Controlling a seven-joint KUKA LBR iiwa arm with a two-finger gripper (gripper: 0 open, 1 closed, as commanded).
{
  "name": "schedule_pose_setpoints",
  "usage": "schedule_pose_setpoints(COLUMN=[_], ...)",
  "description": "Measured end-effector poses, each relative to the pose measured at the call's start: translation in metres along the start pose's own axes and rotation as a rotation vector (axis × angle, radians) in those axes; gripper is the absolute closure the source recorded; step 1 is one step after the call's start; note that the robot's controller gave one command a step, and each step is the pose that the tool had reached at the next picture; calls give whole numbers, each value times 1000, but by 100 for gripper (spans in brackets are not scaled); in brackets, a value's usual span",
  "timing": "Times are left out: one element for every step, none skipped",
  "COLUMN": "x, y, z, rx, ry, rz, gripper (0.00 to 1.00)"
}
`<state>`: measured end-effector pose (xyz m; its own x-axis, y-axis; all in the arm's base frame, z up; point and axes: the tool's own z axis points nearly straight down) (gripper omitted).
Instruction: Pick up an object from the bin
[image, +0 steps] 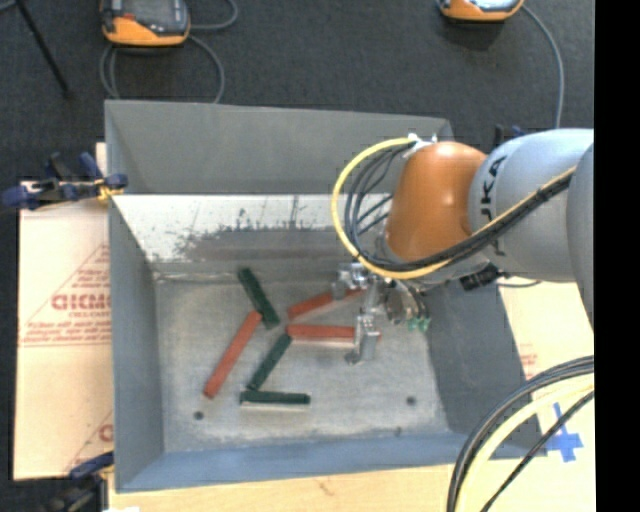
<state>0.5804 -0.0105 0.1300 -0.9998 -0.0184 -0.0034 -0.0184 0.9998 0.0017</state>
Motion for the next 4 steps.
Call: schedule_pose_setpoints(x=[0,-49,-52,-52], y=[-4,14,28,28], z=[15,50,59,59], rx=[1,3,1,2], ry=[1,-5,0,-1], rz=[57,-110,-1,-2], gripper=[0,0,100,100])
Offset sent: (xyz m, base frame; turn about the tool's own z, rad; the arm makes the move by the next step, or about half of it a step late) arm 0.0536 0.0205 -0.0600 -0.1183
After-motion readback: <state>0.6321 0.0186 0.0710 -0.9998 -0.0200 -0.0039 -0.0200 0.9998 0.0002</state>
